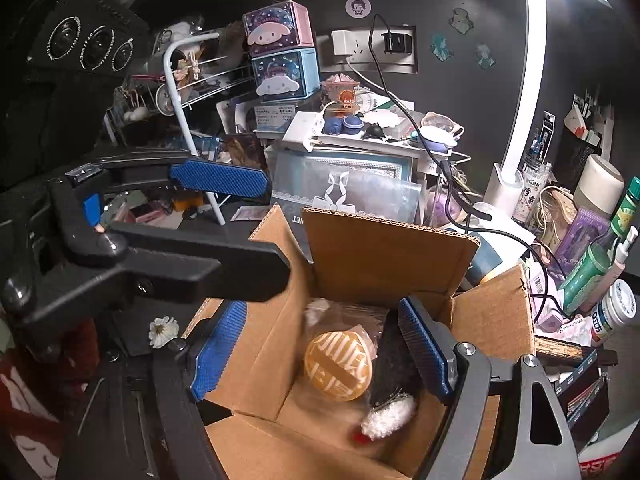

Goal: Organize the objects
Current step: 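Drop the bagged orange disc into the box by opening both tools, then reach down and grasp the white daisy flower between both tools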

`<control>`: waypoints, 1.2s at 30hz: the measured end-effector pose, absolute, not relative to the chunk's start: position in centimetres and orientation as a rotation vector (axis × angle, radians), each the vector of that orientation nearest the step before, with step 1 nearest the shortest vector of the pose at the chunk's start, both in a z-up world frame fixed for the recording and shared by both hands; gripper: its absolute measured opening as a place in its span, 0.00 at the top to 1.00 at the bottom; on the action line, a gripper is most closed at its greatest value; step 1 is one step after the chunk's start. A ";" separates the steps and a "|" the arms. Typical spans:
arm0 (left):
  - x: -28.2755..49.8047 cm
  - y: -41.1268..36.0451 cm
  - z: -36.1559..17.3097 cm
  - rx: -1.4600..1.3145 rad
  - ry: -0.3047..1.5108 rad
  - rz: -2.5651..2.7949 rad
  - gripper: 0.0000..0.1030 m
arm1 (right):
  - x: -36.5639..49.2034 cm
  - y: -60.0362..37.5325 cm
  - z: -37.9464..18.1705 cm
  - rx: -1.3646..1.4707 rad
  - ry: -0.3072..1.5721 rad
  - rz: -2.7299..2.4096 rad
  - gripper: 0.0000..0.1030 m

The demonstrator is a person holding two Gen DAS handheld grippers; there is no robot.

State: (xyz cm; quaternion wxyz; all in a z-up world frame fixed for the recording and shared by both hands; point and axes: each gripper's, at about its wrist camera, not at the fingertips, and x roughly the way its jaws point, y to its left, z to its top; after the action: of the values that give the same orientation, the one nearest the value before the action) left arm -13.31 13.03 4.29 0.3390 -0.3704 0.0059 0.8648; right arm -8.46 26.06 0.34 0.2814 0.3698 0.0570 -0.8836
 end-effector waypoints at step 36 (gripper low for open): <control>-0.8 -11.8 -9.9 -1.169 -0.258 2.643 0.13 | -1.1 2.0 -14.0 0.985 0.511 -1.940 0.37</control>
State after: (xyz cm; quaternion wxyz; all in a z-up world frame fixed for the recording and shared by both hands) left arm -0.76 -11.83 -9.93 0.1196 -0.4000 -0.0881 0.9044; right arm -1.13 2.03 -13.98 0.4381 0.3961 0.2056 -0.7803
